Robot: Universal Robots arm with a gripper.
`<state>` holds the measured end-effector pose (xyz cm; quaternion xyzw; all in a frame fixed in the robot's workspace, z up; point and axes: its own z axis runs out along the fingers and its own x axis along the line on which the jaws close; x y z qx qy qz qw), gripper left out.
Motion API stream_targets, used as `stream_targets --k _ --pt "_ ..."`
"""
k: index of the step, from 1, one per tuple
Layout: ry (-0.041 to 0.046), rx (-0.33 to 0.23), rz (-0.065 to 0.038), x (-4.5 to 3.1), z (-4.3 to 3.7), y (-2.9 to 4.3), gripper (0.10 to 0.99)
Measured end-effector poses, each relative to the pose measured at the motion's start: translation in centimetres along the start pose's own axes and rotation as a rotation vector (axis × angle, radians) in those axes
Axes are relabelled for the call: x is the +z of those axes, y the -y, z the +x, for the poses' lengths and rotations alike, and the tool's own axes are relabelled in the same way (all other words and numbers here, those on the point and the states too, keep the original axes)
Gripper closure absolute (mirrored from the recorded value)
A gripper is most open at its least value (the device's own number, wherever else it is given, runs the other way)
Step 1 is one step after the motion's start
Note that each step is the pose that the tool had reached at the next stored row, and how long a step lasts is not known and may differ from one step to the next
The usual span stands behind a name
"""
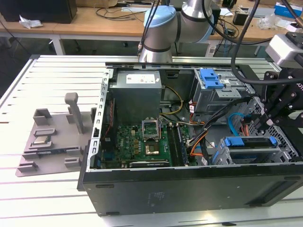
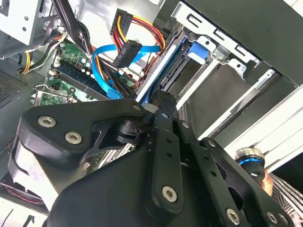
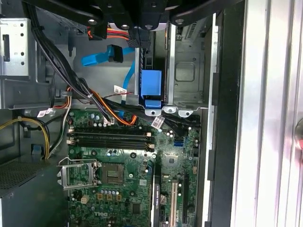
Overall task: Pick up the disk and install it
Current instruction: 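Insert the first disk wire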
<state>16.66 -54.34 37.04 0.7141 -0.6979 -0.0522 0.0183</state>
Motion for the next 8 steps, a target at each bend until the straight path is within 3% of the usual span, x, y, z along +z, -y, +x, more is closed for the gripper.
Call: stream_targets --k 4,7,8 --pt "0.0000 0.000 0.000 0.00 0.00 0.03 0.973" --pt "-0.0001 0.000 0.000 0.00 0.00 0.04 0.784" --pt "-0.0001 0.000 0.000 -0.01 0.00 0.05 0.784"
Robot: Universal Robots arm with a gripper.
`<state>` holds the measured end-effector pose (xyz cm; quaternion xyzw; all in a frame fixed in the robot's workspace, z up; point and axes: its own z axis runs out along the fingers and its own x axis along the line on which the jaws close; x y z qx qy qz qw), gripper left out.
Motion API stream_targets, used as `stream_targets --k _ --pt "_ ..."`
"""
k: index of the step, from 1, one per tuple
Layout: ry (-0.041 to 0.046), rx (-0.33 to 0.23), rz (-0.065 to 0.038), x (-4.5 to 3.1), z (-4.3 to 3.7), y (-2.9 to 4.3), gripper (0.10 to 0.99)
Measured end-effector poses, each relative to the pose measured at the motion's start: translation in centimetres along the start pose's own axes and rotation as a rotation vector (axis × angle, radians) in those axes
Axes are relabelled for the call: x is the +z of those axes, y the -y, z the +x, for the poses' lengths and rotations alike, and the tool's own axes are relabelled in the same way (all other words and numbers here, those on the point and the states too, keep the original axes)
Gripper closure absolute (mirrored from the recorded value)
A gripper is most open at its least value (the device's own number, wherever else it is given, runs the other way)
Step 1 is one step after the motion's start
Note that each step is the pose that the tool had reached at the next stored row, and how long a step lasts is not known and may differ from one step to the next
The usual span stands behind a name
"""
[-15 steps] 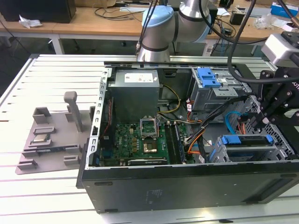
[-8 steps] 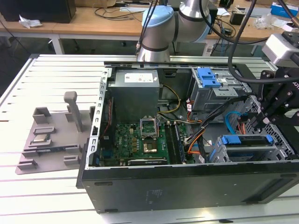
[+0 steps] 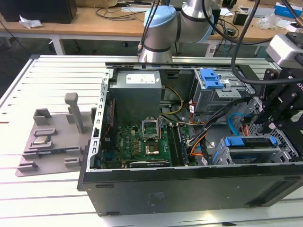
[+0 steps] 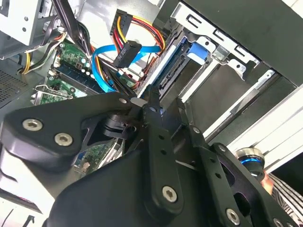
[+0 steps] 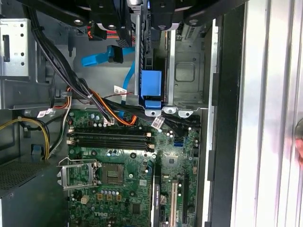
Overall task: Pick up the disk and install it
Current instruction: 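Insert the first disk wire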
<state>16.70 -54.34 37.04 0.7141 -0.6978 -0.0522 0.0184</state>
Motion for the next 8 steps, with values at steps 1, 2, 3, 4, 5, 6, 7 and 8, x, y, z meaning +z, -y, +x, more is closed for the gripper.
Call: stream_targets --k 1,2,3,4,5,6,7,8 --pt "0.0001 0.000 0.000 0.01 -0.03 0.02 0.784" --pt "0.0000 0.000 0.000 0.03 -0.32 0.13 0.784" --pt "-0.0001 0.000 0.000 0.06 -1.24 0.50 0.784" --pt "0.0001 0.000 -0.001 0.08 -2.06 0.81 0.784" --pt "-0.0001 0.000 -0.001 0.09 -2.72 1.03 0.784" --pt "0.0000 0.000 -0.001 0.12 -3.45 1.22 0.784" --pt "-0.0002 0.000 -0.001 0.16 -3.91 1.30 0.784" --pt "-0.0001 -0.001 -0.001 0.25 -4.21 1.34 0.784"
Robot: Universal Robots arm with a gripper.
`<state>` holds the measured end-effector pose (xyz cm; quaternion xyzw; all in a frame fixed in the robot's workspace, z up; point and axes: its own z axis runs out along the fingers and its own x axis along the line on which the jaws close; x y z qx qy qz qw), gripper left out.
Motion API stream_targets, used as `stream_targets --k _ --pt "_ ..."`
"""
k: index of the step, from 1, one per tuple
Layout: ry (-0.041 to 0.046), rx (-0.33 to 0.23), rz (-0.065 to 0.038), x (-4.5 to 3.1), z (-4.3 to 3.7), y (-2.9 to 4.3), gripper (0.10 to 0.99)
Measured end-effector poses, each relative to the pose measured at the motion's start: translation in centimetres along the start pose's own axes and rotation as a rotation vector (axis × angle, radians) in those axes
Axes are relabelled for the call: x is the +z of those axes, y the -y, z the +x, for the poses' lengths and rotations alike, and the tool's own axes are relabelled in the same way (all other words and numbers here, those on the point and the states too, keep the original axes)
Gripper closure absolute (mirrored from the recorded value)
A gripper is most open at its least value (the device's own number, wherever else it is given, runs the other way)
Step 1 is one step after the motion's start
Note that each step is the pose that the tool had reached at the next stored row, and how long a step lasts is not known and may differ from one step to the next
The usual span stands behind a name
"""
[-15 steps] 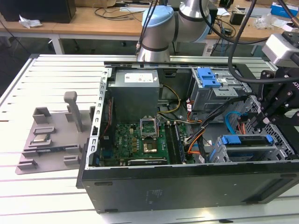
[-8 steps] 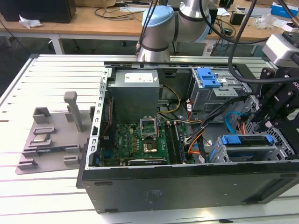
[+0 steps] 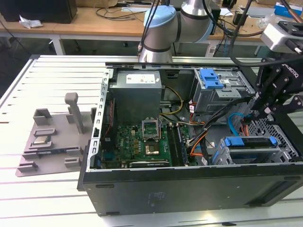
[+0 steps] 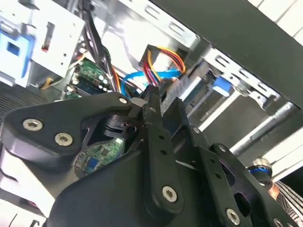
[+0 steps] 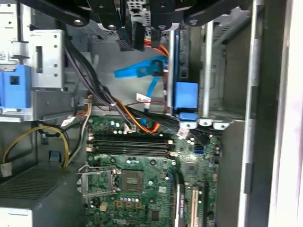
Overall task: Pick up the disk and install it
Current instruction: 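Insert the first disk wire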
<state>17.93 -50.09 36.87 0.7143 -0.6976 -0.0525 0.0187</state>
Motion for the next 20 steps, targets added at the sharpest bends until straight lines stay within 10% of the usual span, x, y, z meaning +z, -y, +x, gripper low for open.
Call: stream_targets --k 8,11,20 --pt "-0.0134 0.001 -0.001 1.20 -0.44 0.15 0.784" --pt "-0.0339 0.003 -0.001 1.28 -0.36 0.16 0.784" --pt "-0.0357 0.004 -0.001 1.27 -0.36 0.15 0.922"
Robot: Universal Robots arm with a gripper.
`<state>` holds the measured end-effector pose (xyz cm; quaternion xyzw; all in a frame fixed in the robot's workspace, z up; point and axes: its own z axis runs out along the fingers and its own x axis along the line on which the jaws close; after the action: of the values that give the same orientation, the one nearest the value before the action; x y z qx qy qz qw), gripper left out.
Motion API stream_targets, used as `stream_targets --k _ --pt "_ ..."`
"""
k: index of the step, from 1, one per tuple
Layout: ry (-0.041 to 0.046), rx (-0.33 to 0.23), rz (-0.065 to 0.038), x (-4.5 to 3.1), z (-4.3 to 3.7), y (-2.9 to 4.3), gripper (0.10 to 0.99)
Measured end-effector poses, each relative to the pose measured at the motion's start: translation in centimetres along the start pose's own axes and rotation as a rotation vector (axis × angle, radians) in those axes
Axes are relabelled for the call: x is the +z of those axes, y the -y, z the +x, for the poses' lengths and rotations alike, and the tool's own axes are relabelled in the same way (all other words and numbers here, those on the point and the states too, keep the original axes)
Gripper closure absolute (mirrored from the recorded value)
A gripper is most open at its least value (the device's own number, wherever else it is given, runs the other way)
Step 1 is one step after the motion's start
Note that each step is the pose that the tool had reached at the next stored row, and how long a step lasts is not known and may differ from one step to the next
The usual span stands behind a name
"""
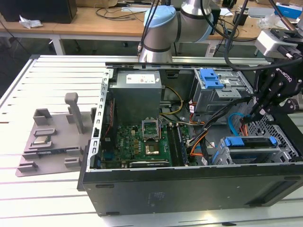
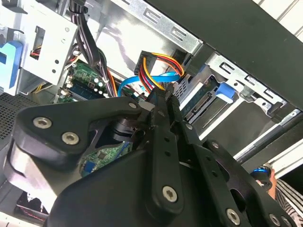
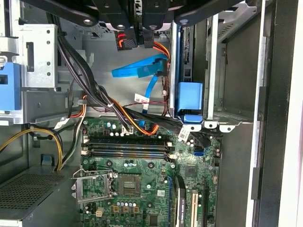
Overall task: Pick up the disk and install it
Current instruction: 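Insert the first disk wire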
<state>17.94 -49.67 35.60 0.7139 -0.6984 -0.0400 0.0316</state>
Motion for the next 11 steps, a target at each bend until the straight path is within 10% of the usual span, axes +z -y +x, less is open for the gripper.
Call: stream_targets --k 11 --pt "-0.0002 0.000 0.000 0.00 1.25 -0.03 0.922"
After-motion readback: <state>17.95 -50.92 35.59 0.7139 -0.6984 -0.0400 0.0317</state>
